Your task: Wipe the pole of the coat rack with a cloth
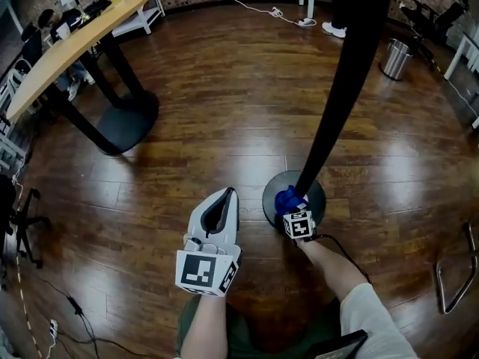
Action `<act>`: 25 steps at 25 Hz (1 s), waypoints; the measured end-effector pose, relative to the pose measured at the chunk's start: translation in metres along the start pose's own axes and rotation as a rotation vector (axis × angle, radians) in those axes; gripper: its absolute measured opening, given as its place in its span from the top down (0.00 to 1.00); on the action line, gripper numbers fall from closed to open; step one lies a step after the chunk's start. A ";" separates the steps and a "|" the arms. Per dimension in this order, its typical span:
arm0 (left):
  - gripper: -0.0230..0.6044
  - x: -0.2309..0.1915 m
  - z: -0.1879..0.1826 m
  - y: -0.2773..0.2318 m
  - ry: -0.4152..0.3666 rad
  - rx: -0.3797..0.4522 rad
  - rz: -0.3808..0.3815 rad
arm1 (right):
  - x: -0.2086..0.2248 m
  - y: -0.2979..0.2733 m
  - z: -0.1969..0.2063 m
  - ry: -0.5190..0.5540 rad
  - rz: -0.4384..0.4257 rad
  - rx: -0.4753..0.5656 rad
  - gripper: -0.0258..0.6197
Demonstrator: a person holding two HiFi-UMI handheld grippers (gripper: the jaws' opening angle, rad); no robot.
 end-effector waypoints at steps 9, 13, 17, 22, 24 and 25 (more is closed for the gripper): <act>0.96 -0.003 0.006 -0.005 0.033 -0.052 0.004 | -0.051 0.118 -0.191 0.079 -0.197 0.434 0.80; 0.96 0.016 -0.044 0.001 0.047 -0.021 0.013 | -0.078 0.391 -0.354 0.152 -0.256 0.972 0.80; 0.96 0.054 -0.164 0.000 -0.035 -0.003 0.043 | -0.063 0.523 -0.388 0.091 -0.245 1.015 0.80; 0.96 0.086 -0.328 -0.001 -0.017 -0.032 0.087 | -0.063 0.627 -0.453 0.038 -0.241 0.926 0.80; 0.96 0.102 -0.385 0.016 -0.006 -0.052 0.129 | -0.078 0.676 -0.477 -0.020 -0.294 0.870 0.80; 0.96 0.109 -0.411 0.024 -0.008 -0.071 0.153 | -0.085 0.701 -0.491 -0.036 -0.324 0.851 0.80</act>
Point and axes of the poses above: the fingertips, and each gripper's own axes: y backward along the fingers, x to its right, z out of its underside, the point moved 1 cm from there along y, backward along the fingers
